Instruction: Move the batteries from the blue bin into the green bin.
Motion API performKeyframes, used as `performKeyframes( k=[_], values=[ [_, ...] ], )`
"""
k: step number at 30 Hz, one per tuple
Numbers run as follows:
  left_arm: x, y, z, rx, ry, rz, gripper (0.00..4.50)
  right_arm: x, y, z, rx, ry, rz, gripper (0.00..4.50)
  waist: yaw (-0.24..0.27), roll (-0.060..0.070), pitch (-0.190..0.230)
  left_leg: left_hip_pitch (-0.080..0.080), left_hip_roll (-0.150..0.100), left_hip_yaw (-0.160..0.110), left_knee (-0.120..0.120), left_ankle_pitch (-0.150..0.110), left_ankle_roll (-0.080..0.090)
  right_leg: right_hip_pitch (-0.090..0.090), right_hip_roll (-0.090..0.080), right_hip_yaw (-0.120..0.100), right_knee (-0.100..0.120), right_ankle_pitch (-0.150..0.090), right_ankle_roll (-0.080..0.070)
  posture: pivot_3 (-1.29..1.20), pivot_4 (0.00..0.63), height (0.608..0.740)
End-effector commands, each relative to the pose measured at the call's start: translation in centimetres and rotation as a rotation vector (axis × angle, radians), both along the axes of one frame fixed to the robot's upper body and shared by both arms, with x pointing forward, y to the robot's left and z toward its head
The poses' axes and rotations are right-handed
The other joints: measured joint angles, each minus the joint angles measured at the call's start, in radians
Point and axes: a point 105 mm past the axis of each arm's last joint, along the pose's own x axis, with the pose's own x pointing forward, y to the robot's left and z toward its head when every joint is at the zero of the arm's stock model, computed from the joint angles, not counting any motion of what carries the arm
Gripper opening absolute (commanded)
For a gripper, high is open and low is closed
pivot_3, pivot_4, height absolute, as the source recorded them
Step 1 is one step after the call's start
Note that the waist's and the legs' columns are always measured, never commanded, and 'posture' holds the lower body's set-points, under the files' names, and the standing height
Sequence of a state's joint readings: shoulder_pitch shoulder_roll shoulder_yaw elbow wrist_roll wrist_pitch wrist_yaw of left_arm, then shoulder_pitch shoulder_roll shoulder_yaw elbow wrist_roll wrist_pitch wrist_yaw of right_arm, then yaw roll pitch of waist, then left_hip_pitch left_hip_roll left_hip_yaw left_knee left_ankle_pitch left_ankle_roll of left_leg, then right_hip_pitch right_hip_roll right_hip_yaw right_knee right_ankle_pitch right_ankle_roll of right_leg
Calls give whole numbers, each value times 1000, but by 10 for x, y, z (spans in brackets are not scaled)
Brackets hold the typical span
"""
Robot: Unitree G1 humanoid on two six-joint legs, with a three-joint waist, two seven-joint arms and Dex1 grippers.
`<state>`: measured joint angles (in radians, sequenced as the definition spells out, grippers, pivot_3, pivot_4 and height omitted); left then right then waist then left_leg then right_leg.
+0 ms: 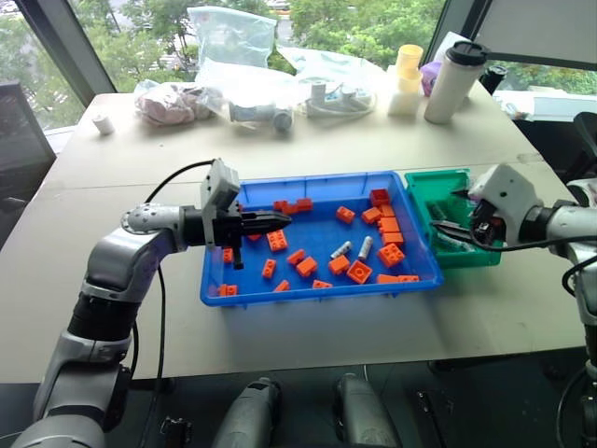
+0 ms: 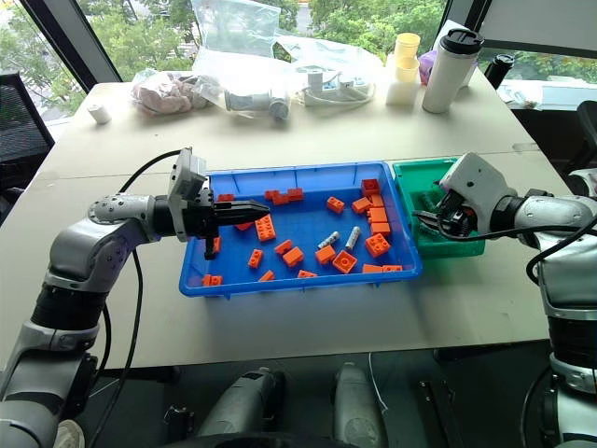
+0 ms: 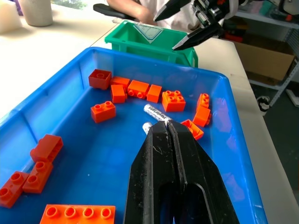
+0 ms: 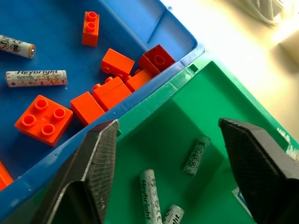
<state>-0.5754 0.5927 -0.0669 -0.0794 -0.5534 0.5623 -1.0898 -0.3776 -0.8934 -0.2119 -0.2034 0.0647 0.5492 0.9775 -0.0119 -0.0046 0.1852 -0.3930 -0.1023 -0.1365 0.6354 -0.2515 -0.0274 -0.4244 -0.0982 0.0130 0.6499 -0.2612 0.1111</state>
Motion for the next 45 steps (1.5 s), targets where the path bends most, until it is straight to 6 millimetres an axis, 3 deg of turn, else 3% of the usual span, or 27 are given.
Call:
performKeyframes(
  k=[1, 4, 6, 11, 16, 22, 29, 38, 45],
  values=[
    [-2, -3, 9, 4, -35, -16, 0, -7, 23, 42, 8, -121, 81, 4476, 0, 0, 0, 0, 0, 0, 0, 0, 0, 0, 0, 0, 0, 0, 0, 0, 150, 740],
    [-3, -4, 10, 5, -38, -13, 0, -10, 79, 47, 65, -110, 263, 4476, -11, 0, 0, 0, 1, 2, 0, 0, 0, -1, 1, 2, 0, 0, 0, 0, 150, 740],
    [-3, -5, 11, 0, -42, -10, 0, -6, 107, 24, 74, -16, 323, 4476, -8, -3, -1, 1, 6, 3, -1, 0, 0, -1, 3, 2, 0, 1, -1, 0, 150, 740],
    [-4, -4, 13, -8, -47, 12, 0, -1, 128, -24, 17, 134, 334, 4476, 8, -5, -2, -1, 5, 1, 0, 0, -1, -1, 3, 2, -1, 1, -2, 0, 150, 740],
    [-9, 1, 11, -4, -37, 39, 0, 6, 117, -48, -182, 92, 357, 4476, 3, -5, -2, -3, 3, 4, 5, 0, -1, -1, 2, 2, -2, 2, 0, 0, 150, 740],
    [-11, 3, 11, -5, -34, 52, 0, 19, 109, -54, -304, 49, 382, 4476, -3, -5, -2, -2, 4, 4, 7, 0, 0, -1, 4, 2, -1, 3, 1, 0, 150, 740],
    [-11, 4, 10, -9, -35, 61, 0, 25, 114, -59, -347, 58, 464, 4476, -1, -5, -2, -3, 4, 4, 8, 0, -1, -1, 4, 2, -1, 3, 1, 0, 150, 740],
    [-11, 4, 8, -14, -39, 73, 0, 25, 128, -65, -559, 141, 760, 4476, -4, -5, -2, -3, 5, 4, 8, 0, -1, -1, 5, 2, -1, 3, 0, 0, 150, 740],
    [-16, 7, 7, -19, -42, 105, 0, 36, 143, -68, -642, 178, 877, 4476, -7, -5, -2, -2, 5, 4, 8, 0, -1, -1, 5, 3, 0, 3, 0, 0, 150, 740]
  ],
)
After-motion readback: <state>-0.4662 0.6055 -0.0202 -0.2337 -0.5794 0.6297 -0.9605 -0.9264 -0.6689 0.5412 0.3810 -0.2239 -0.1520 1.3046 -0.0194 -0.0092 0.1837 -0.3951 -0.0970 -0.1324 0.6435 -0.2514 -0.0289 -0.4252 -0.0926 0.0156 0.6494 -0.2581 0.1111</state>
